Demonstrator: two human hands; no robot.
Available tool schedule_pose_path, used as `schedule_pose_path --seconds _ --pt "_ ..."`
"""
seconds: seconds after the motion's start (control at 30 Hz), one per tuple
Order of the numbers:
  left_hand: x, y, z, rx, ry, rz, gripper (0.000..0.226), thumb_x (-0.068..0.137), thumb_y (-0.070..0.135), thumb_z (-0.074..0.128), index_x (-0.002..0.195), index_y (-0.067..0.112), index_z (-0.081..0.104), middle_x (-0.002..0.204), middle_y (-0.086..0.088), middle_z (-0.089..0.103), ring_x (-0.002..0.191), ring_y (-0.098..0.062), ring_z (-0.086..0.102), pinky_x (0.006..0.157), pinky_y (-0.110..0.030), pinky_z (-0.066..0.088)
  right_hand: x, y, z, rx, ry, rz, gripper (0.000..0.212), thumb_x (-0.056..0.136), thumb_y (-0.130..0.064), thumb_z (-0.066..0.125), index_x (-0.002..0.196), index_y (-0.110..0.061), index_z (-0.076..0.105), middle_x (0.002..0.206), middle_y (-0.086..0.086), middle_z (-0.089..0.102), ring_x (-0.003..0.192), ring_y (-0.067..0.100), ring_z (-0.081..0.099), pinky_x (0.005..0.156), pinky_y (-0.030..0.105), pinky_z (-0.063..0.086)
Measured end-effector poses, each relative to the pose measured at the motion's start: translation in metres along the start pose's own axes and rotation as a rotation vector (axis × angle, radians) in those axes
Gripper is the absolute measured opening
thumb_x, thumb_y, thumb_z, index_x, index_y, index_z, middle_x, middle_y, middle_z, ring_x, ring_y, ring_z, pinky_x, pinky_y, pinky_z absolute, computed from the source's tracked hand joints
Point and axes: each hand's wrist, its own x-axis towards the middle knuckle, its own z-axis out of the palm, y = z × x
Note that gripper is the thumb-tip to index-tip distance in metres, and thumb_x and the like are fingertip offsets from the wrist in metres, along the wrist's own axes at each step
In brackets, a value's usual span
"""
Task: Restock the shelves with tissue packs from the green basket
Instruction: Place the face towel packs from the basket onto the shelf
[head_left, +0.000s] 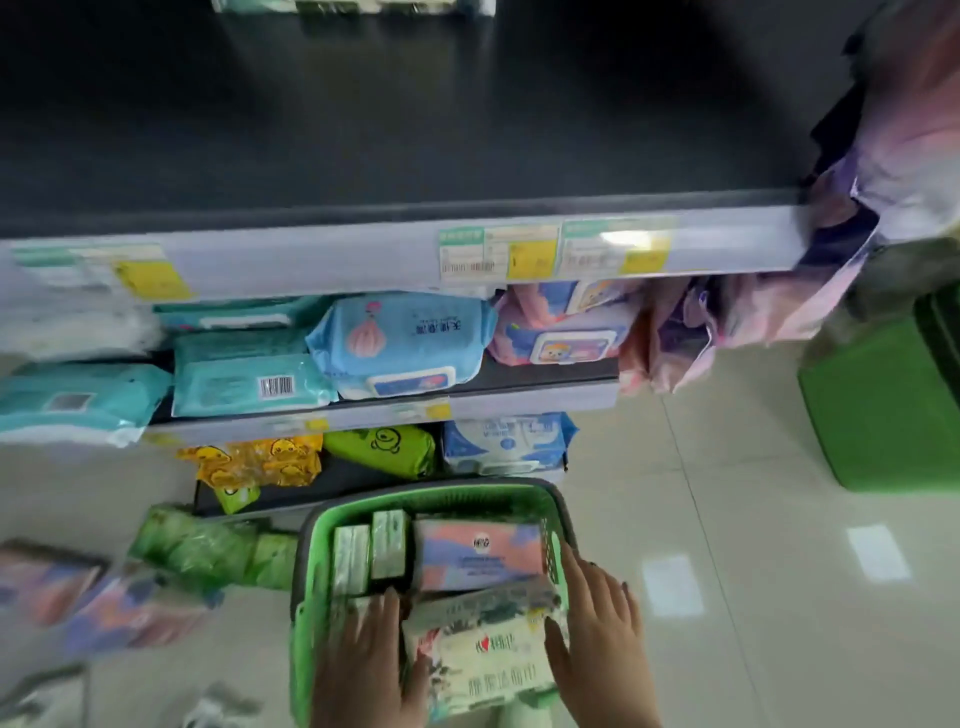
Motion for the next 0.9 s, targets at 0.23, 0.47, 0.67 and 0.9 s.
schedule_pose_path --seconds 0.23,0.47,0.67,0.9 --pt "0.028 -0.012 0.055 -0.181 -0.232 -0.165 0.068 0.096 0.044 0.04 0.149 0.016 0.008 0.154 -0.004 0.024 0.137 -0.018 0.033 0.105 -0.025 0.034 0.003 0.03 0.075 0.146 -0.389 0.296 0.075 0.087 -0.021 0.053 0.148 -0.024 0.011 0.147 0.0 0.031 0.131 0.021 0.037 0.106 0.033 0.037" --pt "0.057 -0.016 0.111 -0.514 -0.26 -0.224 0.042 0.086 0.019 0.062 0.124 0.02 0.044 0.109 0.003 0.064 0.076 -0.003 0.06 0.054 -0.014 0.048 0.03 0.043 0.126 0.264 -0.32 0.617 0.063 0.083 -0.013 0.054 0.14 -0.009 0.029 0.135 0.013 0.046 0.123 0.031 0.046 0.102 0.039 0.041" --pt "0.066 -0.007 0.146 -0.837 -0.249 -0.408 0.043 0.077 0.008 0.07 0.115 0.013 0.05 0.1 0.003 0.059 0.089 -0.013 0.059 0.057 -0.014 0.042 0.039 0.056 0.151 0.438 -0.322 0.717 0.032 0.086 -0.023 0.053 0.113 -0.007 0.049 0.109 0.013 0.061 0.095 0.031 0.059 0.073 0.033 0.047" --pt "0.027 0.001 0.137 -0.987 -0.085 -0.399 0.056 0.072 0.005 0.071 0.12 0.017 0.043 0.11 -0.002 0.058 0.096 -0.016 0.058 0.062 -0.014 0.04 0.02 0.054 0.128 0.603 -0.223 0.621 0.017 0.084 -0.018 0.054 0.098 -0.022 0.045 0.105 0.008 0.061 0.089 0.027 0.062 0.071 0.039 0.053"
